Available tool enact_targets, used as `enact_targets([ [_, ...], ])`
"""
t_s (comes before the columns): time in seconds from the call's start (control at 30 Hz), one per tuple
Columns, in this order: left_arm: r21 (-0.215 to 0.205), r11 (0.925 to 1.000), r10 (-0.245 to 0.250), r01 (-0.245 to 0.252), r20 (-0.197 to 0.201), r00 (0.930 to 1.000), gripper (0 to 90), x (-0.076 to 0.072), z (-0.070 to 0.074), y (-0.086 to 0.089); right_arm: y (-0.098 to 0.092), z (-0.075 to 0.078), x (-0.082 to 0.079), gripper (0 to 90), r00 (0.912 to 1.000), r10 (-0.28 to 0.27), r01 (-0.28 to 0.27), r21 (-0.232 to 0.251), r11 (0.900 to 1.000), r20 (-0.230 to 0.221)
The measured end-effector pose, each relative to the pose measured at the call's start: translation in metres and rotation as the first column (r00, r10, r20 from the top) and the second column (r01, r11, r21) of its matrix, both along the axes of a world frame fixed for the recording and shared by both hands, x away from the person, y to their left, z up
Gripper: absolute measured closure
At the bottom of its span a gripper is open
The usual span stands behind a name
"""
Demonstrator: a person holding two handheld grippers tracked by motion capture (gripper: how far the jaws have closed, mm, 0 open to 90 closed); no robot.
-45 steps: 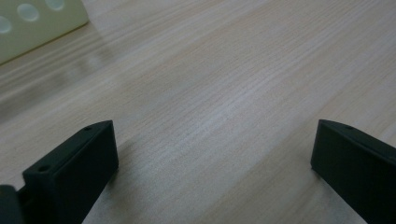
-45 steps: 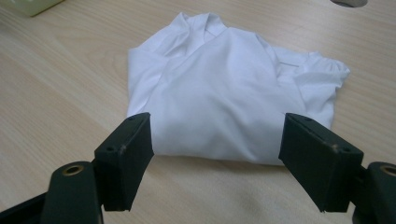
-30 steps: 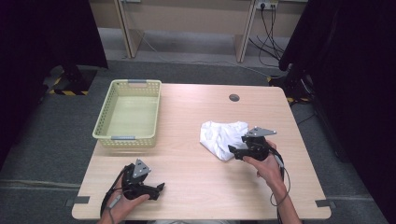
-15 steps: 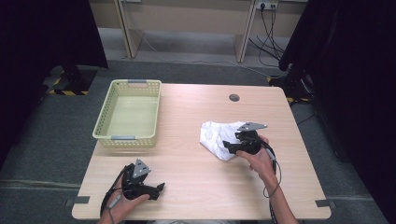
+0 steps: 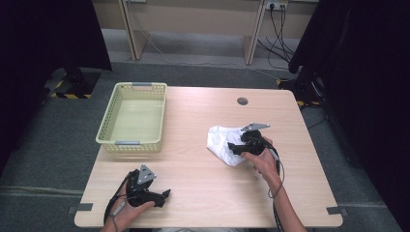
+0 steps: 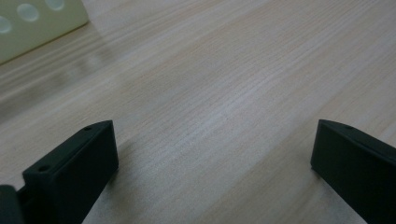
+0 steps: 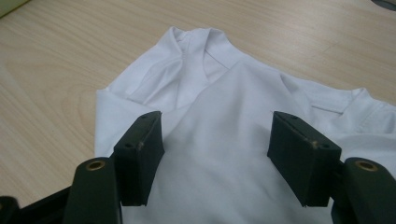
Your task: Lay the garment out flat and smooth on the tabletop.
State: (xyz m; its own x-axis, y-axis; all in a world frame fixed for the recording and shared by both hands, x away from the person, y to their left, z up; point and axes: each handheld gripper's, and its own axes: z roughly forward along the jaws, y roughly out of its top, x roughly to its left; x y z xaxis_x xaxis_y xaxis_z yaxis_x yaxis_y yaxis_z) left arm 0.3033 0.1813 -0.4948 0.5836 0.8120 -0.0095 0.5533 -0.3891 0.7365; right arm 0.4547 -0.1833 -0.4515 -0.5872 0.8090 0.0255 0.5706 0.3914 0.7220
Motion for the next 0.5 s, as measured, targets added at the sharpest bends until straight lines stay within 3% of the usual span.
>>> enact_targets([
  [0.17,0.0,1.0,0.0,0.0,0.0,1.0,0.0,0.0,0.0,0.0,0.0016,-0.0056,0.0074,39.7,0.9999,-0.004,0.004,-0.001,1.0,-0.015],
  [0.27,0.0,1.0,0.0,0.0,0.0,1.0,0.0,0.0,0.0,0.0,0.0026,-0.009,0.0084,55.1,1.0,0.006,-0.006,-0.007,1.0,-0.004],
  [0.37,0.0,1.0,0.0,0.0,0.0,1.0,0.0,0.0,0.0,0.0,0.0022,-0.0105,0.0067,71.8,0.9988,0.05,-0.05,-0.01,0.999,0.001],
  [0.5,0.0,1.0,0.0,0.0,0.0,1.0,0.0,0.0,0.0,0.0,0.0012,-0.0065,0.0024,82.5,0.9966,0.076,-0.076,-0.018,0.997,0.031],
])
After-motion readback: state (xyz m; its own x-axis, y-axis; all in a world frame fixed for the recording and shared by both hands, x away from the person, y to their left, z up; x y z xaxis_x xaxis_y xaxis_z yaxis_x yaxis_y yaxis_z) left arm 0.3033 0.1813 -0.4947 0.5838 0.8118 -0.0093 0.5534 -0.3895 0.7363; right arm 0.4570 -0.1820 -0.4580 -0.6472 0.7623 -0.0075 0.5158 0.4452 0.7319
